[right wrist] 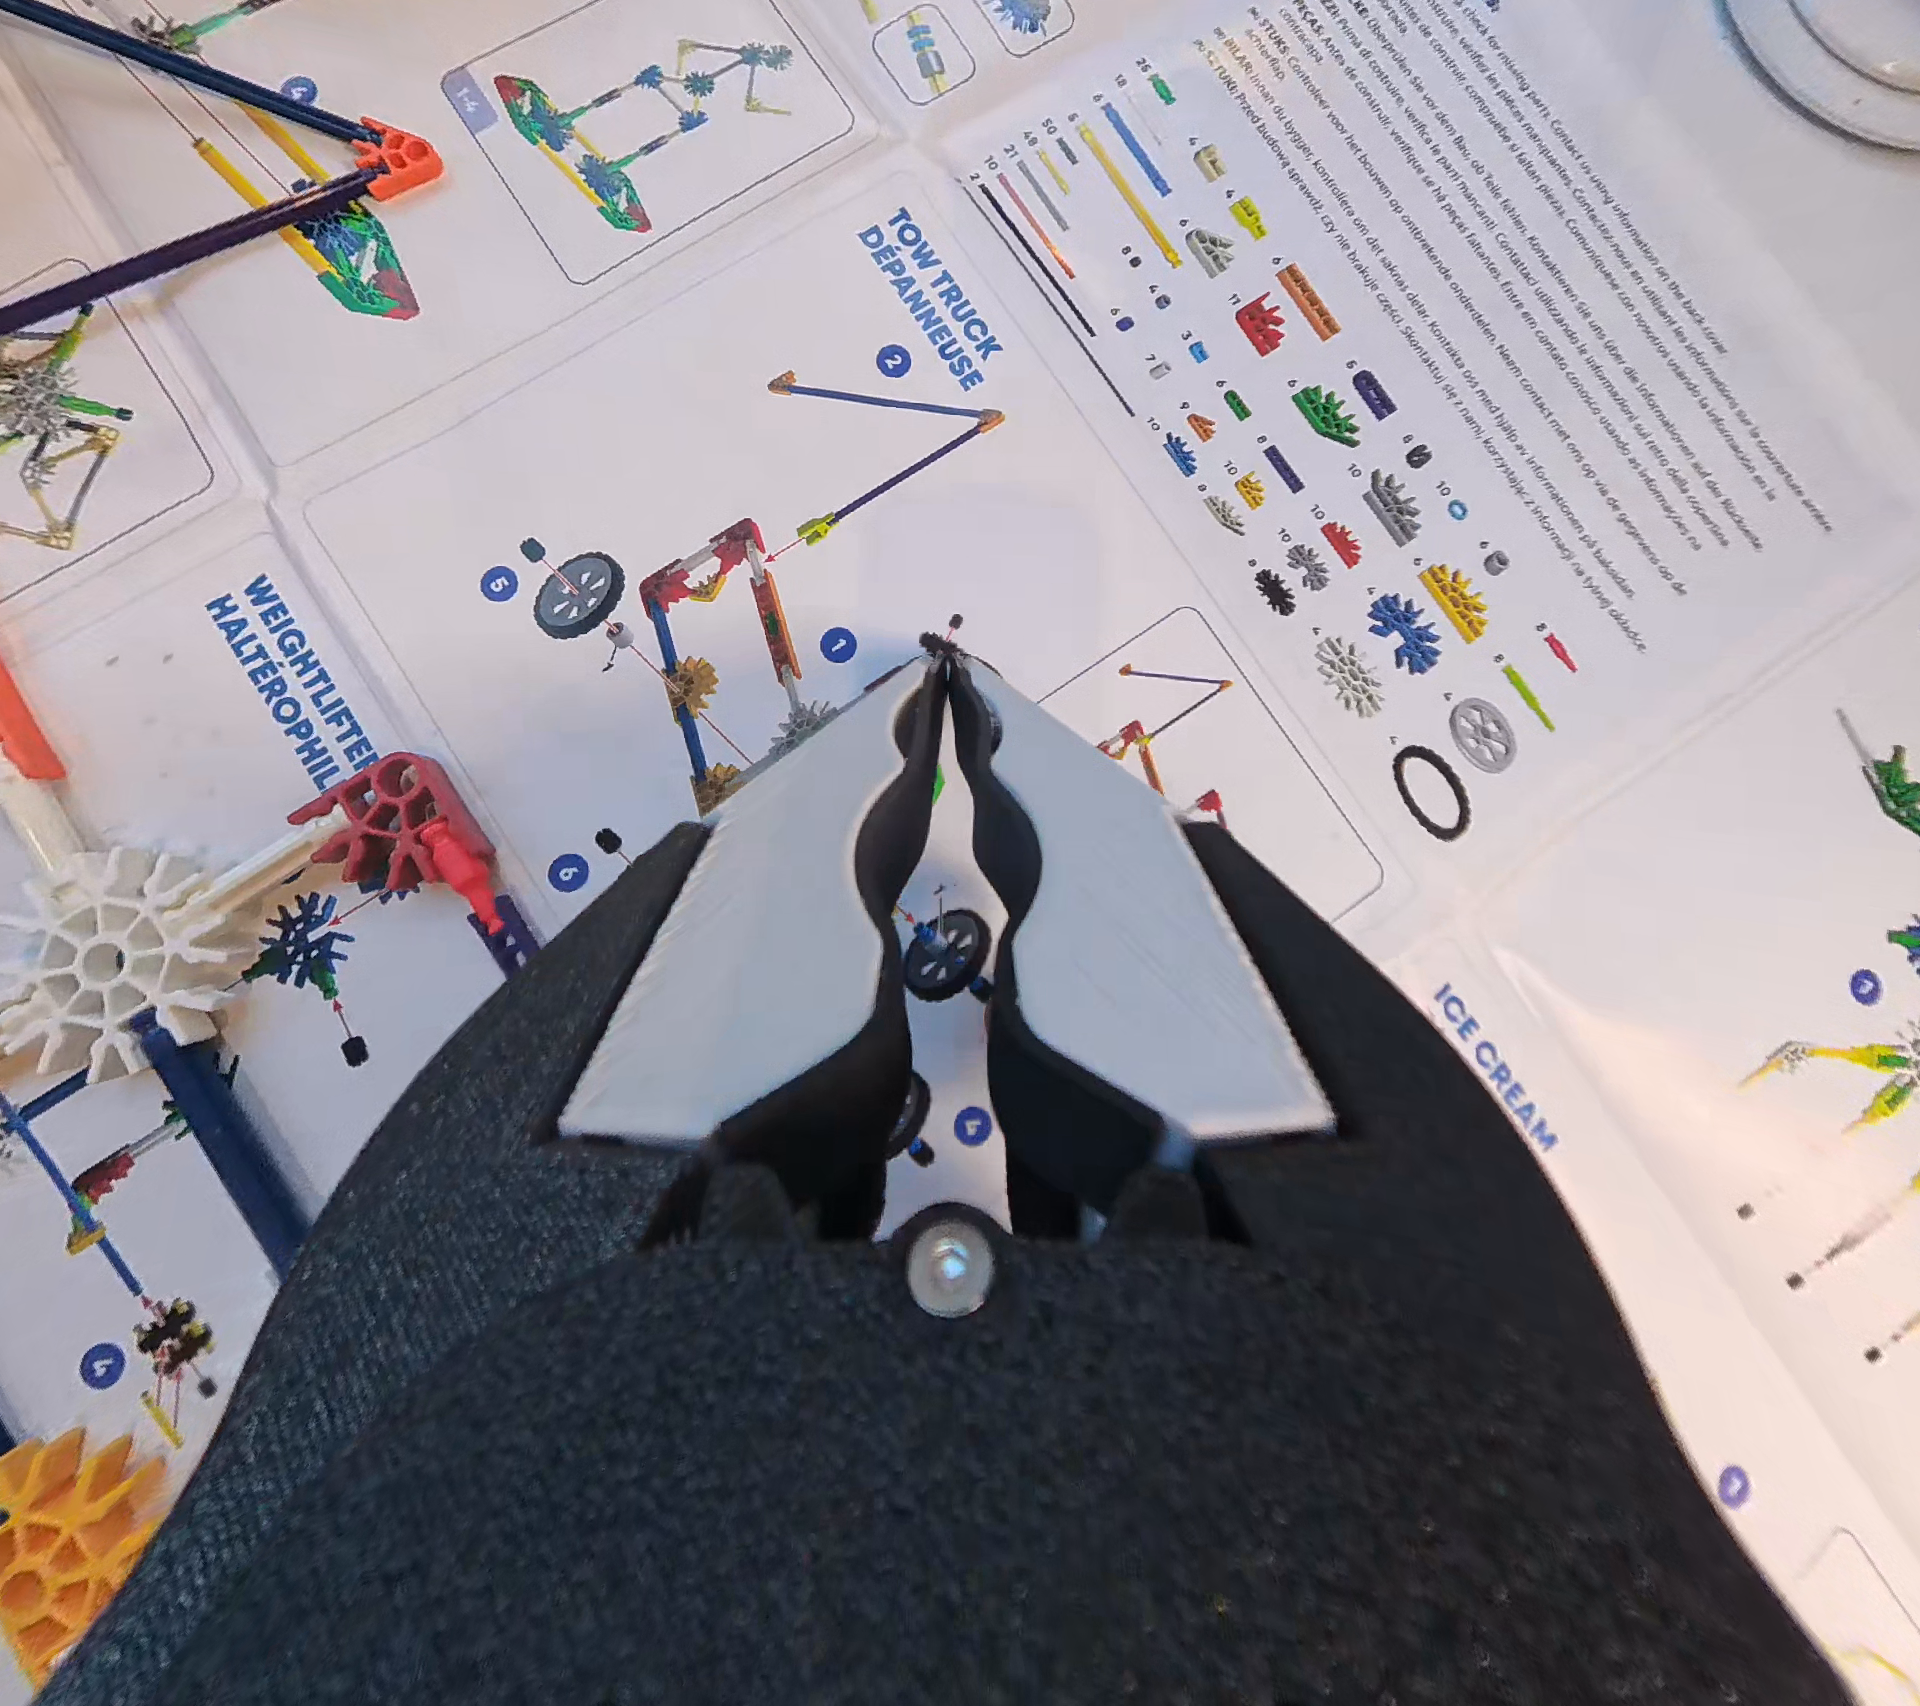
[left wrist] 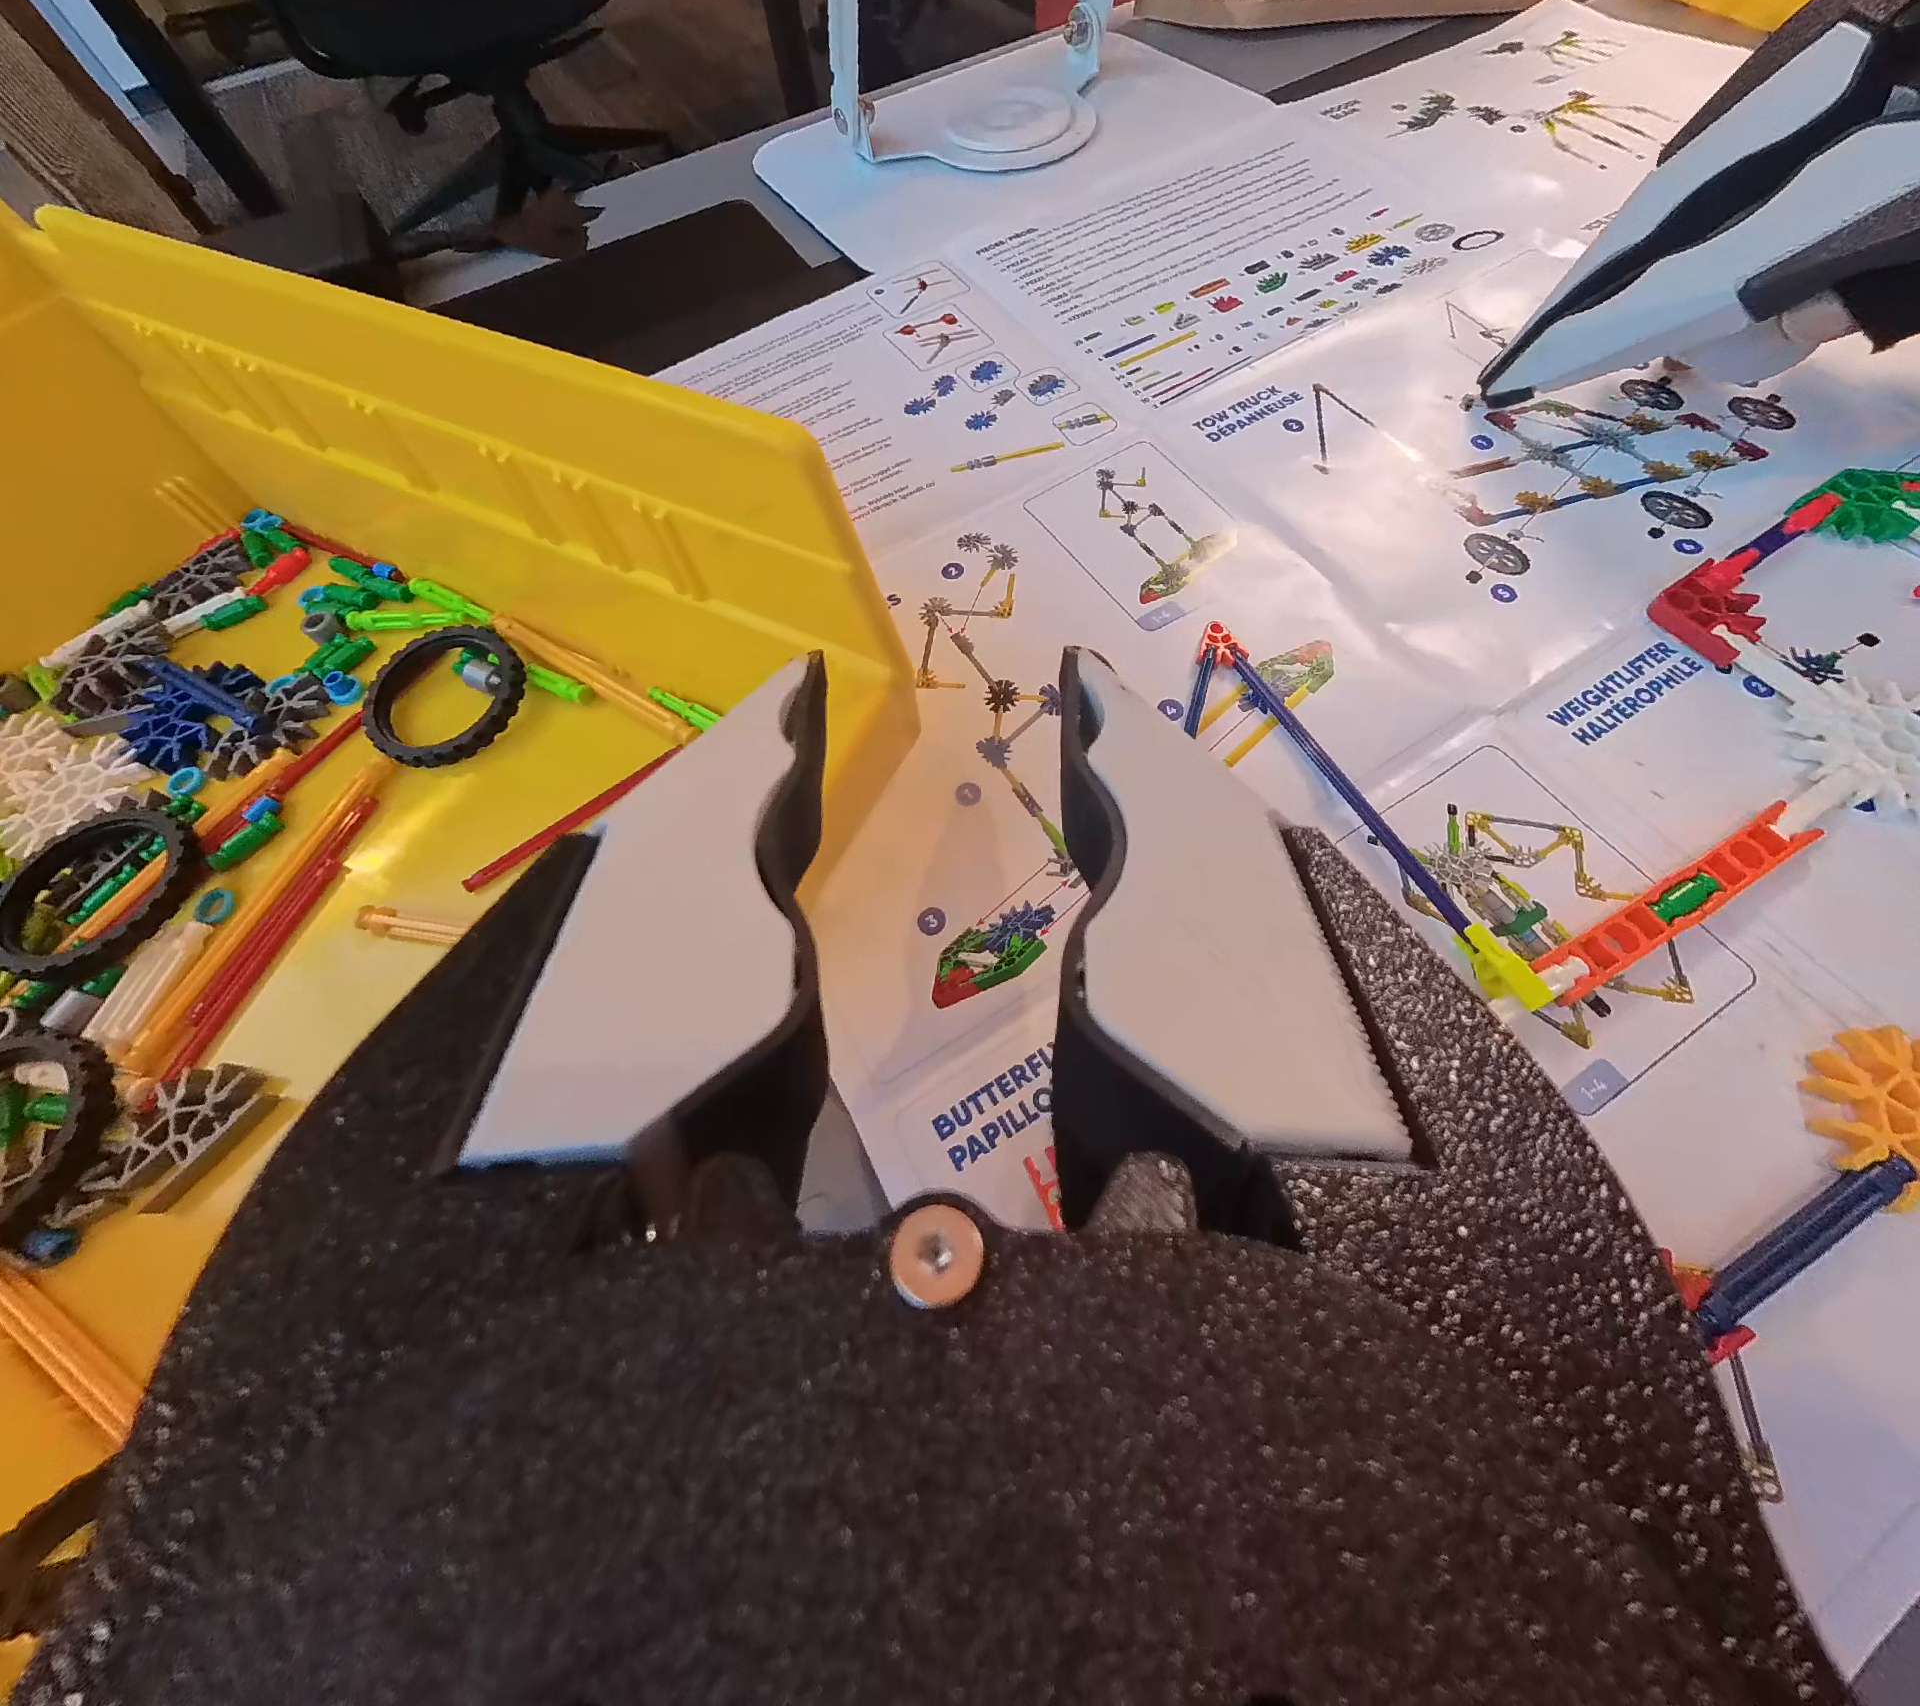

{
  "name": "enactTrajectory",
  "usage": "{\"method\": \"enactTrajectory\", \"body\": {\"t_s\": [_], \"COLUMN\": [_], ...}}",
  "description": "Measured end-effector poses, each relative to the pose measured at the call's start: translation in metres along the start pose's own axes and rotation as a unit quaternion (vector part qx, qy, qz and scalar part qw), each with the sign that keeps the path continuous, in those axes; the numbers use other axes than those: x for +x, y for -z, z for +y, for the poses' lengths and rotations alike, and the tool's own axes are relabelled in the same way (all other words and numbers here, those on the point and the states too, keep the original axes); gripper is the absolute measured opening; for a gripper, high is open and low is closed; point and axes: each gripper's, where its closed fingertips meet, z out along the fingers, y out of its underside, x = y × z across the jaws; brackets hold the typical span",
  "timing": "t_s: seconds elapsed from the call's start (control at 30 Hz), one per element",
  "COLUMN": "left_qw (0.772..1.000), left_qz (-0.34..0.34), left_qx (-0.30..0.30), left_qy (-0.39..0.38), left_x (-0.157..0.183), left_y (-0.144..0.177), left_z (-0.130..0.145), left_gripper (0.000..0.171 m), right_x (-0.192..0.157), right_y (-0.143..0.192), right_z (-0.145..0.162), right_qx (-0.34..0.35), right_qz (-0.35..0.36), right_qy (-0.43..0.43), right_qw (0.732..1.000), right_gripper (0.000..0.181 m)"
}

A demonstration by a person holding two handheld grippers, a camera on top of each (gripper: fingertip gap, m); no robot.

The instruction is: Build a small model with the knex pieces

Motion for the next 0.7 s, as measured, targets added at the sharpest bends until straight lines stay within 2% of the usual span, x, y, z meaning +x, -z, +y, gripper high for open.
{"method": "enactTrajectory", "body": {"t_s": [0.7], "left_qw": [1.0], "left_qz": [0.013], "left_qx": [-0.019], "left_qy": [-0.002], "left_x": [0.008], "left_y": [-0.003], "left_z": [0.006], "left_gripper": [0.043], "right_x": [0.006], "right_y": [-0.006], "right_z": [-0.007], "right_qx": [-0.01], "right_qz": [0.009], "right_qy": [0.007], "right_qw": [1.0], "right_gripper": [0.0]}}
